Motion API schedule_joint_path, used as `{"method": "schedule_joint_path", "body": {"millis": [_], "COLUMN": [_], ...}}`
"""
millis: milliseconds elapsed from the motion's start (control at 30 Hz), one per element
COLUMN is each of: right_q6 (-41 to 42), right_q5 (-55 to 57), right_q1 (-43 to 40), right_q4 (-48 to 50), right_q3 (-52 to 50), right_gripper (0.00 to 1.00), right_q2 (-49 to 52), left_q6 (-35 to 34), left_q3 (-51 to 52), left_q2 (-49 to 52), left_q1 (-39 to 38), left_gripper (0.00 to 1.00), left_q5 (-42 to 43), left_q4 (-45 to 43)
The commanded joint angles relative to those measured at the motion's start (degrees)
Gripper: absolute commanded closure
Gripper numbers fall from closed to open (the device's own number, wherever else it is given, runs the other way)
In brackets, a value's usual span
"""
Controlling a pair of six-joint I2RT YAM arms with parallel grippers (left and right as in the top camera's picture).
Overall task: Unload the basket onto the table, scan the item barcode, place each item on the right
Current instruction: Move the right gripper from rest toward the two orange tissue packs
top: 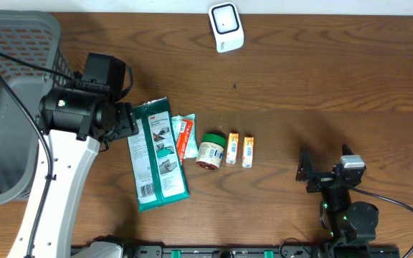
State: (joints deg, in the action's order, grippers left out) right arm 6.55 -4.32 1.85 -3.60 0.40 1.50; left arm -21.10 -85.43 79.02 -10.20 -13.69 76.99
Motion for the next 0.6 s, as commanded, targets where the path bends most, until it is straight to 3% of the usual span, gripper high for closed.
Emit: {"method": "schedule_joint_path", "body": {"millis": [0, 167, 400, 567], "right_q6": [1.3, 1.3, 1.9, 3.3], "right_q5": [-1.5, 0.4, 0.3, -2.6], "right_q1": [0.3, 0.2, 0.2, 0.2], "right_q4": [-0.3, -8.2, -37.7, -56.6], "right_q3": [4.4, 21.0, 55.5, 74.2], "right_gripper": [0.01, 0.01, 0.01, 0.01], "right_q2": [0.2, 5.2, 26.7, 43.3], "left_q6": [0.3, 0.3, 0.3, 0.3], "left_q3": [-0.1, -0.1, -0.1, -0.1], "left_q2": [0.0, 0.0, 0.0, 0.0], "left_q1": [0.2, 0.2, 0.2, 0.2], "left_gripper": [0.13, 0.13, 0.13, 0.13], "left_q5": [-1.0, -1.0, -1.0, -1.0], "left_q4": [0.3, 0.3, 0.3, 0.3]}}
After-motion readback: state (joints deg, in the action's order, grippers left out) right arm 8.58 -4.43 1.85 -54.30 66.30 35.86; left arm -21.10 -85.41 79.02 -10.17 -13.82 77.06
